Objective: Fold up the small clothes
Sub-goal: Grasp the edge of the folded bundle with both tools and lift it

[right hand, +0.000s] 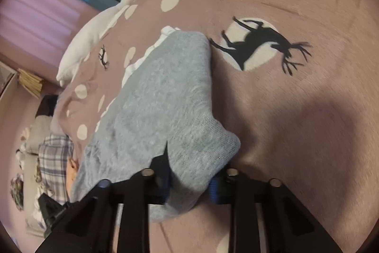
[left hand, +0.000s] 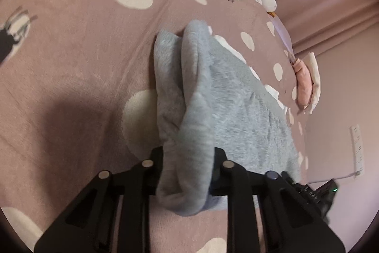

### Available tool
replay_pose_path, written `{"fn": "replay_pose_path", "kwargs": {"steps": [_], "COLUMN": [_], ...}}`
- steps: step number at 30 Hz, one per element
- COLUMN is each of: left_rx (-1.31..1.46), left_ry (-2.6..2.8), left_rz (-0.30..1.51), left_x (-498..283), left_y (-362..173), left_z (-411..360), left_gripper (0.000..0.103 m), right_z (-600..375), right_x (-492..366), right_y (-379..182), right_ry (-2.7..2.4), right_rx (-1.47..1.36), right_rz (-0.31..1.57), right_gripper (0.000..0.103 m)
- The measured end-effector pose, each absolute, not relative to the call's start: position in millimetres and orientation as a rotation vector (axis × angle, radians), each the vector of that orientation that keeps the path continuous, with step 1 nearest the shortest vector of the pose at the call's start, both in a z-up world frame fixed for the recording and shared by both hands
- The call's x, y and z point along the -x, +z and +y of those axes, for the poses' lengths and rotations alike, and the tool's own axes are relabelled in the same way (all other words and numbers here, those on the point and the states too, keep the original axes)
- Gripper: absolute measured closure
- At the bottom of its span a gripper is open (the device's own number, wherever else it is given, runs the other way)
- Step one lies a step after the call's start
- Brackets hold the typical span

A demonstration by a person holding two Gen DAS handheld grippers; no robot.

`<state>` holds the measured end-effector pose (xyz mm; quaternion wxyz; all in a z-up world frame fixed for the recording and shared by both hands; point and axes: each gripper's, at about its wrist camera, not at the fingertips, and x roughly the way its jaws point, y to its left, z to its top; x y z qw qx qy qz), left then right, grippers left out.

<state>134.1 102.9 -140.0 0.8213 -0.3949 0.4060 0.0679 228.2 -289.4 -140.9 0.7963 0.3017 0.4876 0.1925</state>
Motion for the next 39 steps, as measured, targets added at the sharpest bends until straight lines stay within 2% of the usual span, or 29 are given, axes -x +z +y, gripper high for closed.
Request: {"fn": "replay_pose_path", "kwargs": {"steps": [8, 15, 24, 30, 34, 39], "left_rx": [0.603, 0.583, 0.645, 0.642, 0.642, 0.608], "left_ry": [0.132, 0.089, 0.053, 0.081, 0.065, 0.075], "left_rz": [0.851, 0.892, 0.914, 1.024, 1.011, 0.998], "left_x": [-103, -56, -14, -16, -11, -5], "left_y": [-99, -95, -104, -144, -138, -119], "left_z": [59, 41, 37, 31, 33, 38], "left_gripper": [0.083, 0.083, 0.083, 0.078, 0.071, 0.068], "right_z": [-288, -308, -315, -313, -314, -319], "right_x": [-199, -156, -124, -127, -127, -127], "right_y": [-89, -63, -63, -93, -108, -113], "right_ry": [0.405, 0.419, 0.416, 0.331, 0.303, 0.299], "right_rx": [-0.464, -0.375, -0.328, -0.273, -0.263, -0.300], "right_rz": [0.936, 0.907, 0.947, 1.019, 1.052, 1.066], "right_gripper": [0.085, 0.086, 0.086, 0.086, 0.086, 0.086]}}
